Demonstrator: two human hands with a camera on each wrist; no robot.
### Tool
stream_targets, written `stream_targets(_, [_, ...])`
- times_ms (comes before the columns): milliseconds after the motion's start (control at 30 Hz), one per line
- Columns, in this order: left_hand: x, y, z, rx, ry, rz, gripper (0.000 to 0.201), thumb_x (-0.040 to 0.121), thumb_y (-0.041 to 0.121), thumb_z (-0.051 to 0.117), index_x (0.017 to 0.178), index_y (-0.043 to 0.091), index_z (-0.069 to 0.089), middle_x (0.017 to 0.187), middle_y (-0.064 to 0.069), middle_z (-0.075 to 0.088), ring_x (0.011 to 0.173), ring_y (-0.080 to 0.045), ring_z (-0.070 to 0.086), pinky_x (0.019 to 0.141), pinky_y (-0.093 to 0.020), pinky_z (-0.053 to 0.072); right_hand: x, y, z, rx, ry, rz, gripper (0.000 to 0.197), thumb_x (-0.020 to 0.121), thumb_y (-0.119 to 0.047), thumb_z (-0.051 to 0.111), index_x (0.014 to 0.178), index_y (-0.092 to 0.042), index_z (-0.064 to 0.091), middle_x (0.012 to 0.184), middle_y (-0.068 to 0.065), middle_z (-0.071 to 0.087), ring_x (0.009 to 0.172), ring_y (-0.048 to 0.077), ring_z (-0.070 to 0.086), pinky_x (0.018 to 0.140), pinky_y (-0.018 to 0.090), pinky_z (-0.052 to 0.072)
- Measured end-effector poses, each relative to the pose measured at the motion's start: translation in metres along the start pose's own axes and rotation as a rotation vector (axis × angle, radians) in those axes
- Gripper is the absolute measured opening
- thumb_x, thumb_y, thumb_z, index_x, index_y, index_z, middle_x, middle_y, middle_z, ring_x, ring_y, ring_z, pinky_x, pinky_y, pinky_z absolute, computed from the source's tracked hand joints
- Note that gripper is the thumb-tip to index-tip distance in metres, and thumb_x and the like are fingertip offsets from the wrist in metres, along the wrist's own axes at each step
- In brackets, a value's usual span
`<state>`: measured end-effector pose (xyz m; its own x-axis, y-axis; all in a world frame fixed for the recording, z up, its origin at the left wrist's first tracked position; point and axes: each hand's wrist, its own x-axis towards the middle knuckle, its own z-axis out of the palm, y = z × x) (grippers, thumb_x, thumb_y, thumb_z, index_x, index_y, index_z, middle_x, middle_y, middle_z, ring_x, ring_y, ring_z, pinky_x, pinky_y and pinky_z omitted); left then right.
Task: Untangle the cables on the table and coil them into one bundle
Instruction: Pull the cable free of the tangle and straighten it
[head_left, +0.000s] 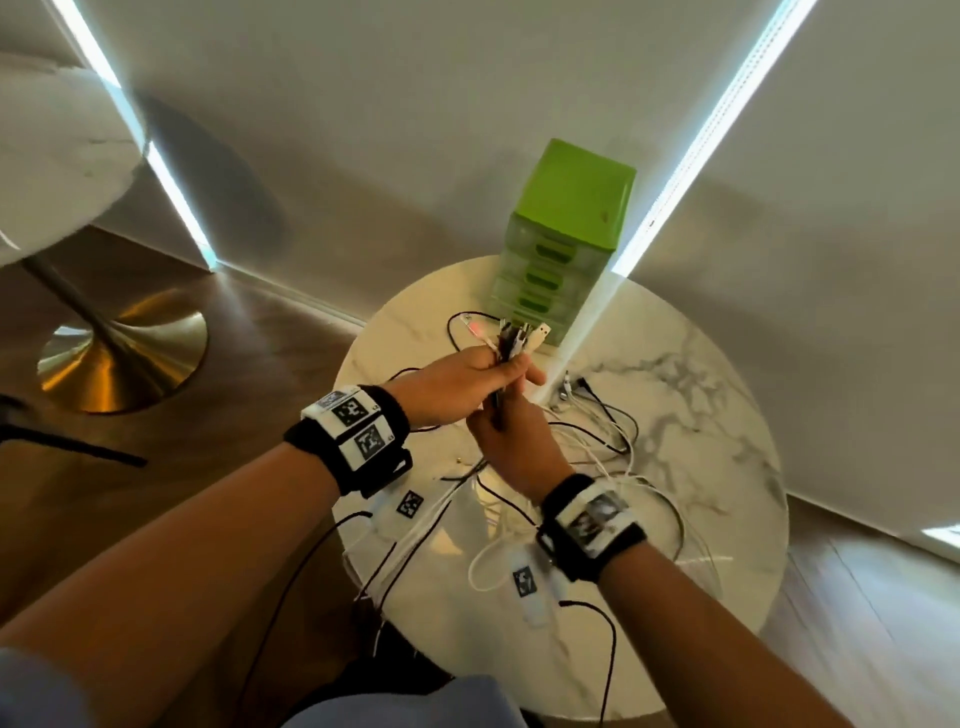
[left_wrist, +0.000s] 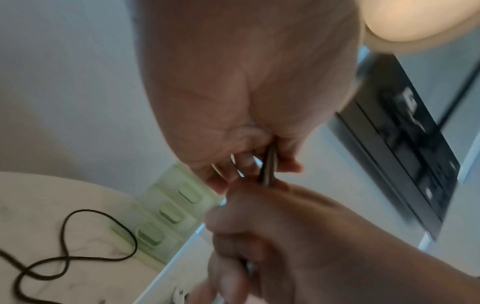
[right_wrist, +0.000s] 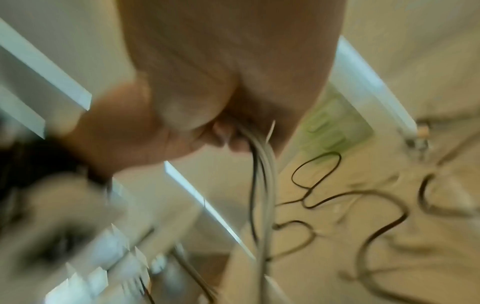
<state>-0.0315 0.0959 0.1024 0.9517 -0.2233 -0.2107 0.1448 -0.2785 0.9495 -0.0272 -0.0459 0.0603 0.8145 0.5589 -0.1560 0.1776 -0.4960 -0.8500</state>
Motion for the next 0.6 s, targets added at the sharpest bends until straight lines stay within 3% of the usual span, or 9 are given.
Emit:
stream_targets(67, [0.015, -0.003, 0.012, 0.023, 0.032, -0.057, 0.045, 0.109, 0.045, 0.033, 0.113, 0.026, 0.075, 0.12, 0.007, 0.068, 0.124, -0.014, 0.056, 0.107, -0.027, 0.038, 0.0, 0.017, 0.005, -0.159, 0.132, -0.056, 0.055, 0.098, -0.013, 0.05, 0.148, -0.002, 0.027, 0.089, 0.009, 0.065, 0.073, 0.028, 0.064, 0.057, 0.031, 0.041])
stream_targets(167, [0.034, -0.012, 0.024, 0.016, 0.117, -0.128, 0.051, 0.109, 0.047, 0.034, 0.112, 0.015, 0.074, 0.11, 0.019, 0.067, 0.12, -0.01, 0.058, 0.107, -0.03, 0.039, 0.008, 0.037, -0.002, -0.03, 0.043, -0.059, 0.065, 0.096, -0.011, 0.056, 0.151, -0.008, 0.021, 0.107, -0.002, 0.061, 0.087, 0.019, 0.065, 0.064, 0.024, 0.047])
stream_targets(233, [0.048, -0.018, 0.028, -0.031, 0.2, -0.15, 0.052, 0.11, 0.043, 0.034, 0.1, 0.008, 0.071, 0.106, 0.013, 0.07, 0.113, -0.013, 0.061, 0.108, -0.034, 0.04, 0.017, 0.051, -0.015, 0.069, -0.054, 0.008, 0.052, 0.093, -0.018, 0.066, 0.137, -0.009, 0.039, 0.118, -0.001, 0.06, 0.104, 0.018, 0.062, 0.087, 0.034, 0.054])
stream_targets(267, [0.055, -0.021, 0.028, -0.055, 0.235, -0.156, 0.05, 0.111, 0.04, 0.034, 0.092, 0.006, 0.066, 0.108, 0.008, 0.072, 0.111, -0.017, 0.063, 0.107, -0.036, 0.042, 0.02, 0.06, -0.021, 0.087, -0.058, 0.041, 0.042, 0.092, -0.022, 0.069, 0.127, -0.01, 0.048, 0.119, 0.003, 0.061, 0.106, 0.018, 0.061, 0.092, 0.037, 0.053])
stream_targets(333, [0.069, -0.025, 0.03, -0.13, 0.269, -0.178, 0.048, 0.111, 0.037, 0.034, 0.093, 0.002, 0.061, 0.106, -0.001, 0.076, 0.1, -0.021, 0.067, 0.099, -0.039, 0.049, 0.027, 0.084, -0.038, 0.07, -0.032, 0.103, 0.03, 0.093, -0.025, 0.07, 0.116, -0.012, 0.057, 0.114, 0.006, 0.063, 0.099, 0.016, 0.06, 0.09, 0.034, 0.051])
stream_targets(400, [0.081, -0.028, 0.034, -0.215, 0.283, -0.218, 0.054, 0.111, 0.037, 0.033, 0.104, -0.01, 0.059, 0.084, -0.002, 0.077, 0.076, -0.018, 0.07, 0.082, -0.037, 0.057, 0.035, 0.111, -0.06, 0.025, 0.004, 0.19, 0.018, 0.094, -0.024, 0.066, 0.108, -0.014, 0.062, 0.106, 0.005, 0.067, 0.093, 0.018, 0.061, 0.085, 0.033, 0.048])
stream_targets(467, [0.089, -0.028, 0.039, -0.224, 0.302, -0.25, 0.047, 0.111, 0.036, 0.034, 0.095, -0.002, 0.057, 0.062, 0.001, 0.066, 0.054, -0.014, 0.06, 0.06, -0.03, 0.05, 0.046, 0.144, -0.084, -0.075, 0.073, 0.267, 0.011, 0.094, -0.019, 0.063, 0.1, -0.011, 0.065, 0.101, 0.008, 0.07, 0.094, 0.023, 0.063, 0.08, 0.03, 0.043])
stream_targets(500, [0.092, -0.029, 0.042, -0.233, 0.308, -0.257, 0.041, 0.111, 0.035, 0.035, 0.088, 0.006, 0.053, 0.059, 0.002, 0.058, 0.05, -0.013, 0.05, 0.055, -0.029, 0.041, 0.053, 0.16, -0.095, -0.147, 0.11, 0.309, 0.012, 0.094, -0.017, 0.06, 0.099, -0.008, 0.066, 0.101, 0.012, 0.071, 0.096, 0.027, 0.064, 0.079, 0.031, 0.044])
stream_targets(600, [0.104, -0.037, 0.049, -0.287, 0.27, -0.265, 0.037, 0.111, 0.036, 0.035, 0.081, 0.016, 0.044, 0.055, 0.009, 0.042, 0.049, -0.009, 0.031, 0.054, -0.029, 0.024, 0.069, 0.199, -0.123, -0.312, 0.133, 0.47, 0.021, 0.097, -0.015, 0.049, 0.107, -0.003, 0.063, 0.114, 0.022, 0.067, 0.107, 0.038, 0.062, 0.086, 0.037, 0.046])
